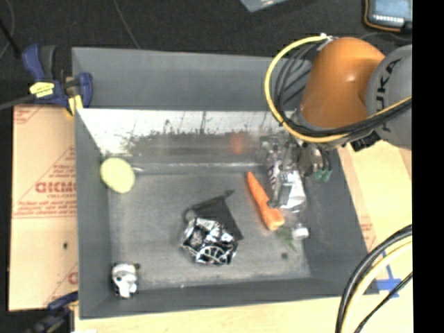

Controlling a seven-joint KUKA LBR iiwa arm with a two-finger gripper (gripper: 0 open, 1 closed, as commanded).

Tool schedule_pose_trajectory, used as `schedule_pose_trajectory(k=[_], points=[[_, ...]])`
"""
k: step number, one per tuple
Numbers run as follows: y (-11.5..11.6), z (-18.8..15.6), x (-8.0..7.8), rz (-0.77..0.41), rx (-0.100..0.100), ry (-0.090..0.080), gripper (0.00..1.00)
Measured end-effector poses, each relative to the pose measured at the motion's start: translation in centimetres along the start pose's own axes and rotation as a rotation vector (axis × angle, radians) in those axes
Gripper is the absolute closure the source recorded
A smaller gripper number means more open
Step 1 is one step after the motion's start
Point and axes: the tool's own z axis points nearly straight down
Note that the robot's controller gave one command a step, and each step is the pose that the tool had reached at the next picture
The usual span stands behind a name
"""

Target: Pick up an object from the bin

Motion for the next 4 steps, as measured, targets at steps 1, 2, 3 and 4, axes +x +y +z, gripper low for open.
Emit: schedule_pose_trajectory(k=[1,2,3,4], points=[[0.0,-0.5,-0.1,-0.001,0.001,-0.008,0.0],[-1.7,4.1,1.4,-0.051,0.001,-0.013,0.0],[-1.9,13.3,0.7,-0.082,0.004,-0.013,1.0],[-1.9,13.3,0.7,-0.082,0.004,-0.013,1.0]])
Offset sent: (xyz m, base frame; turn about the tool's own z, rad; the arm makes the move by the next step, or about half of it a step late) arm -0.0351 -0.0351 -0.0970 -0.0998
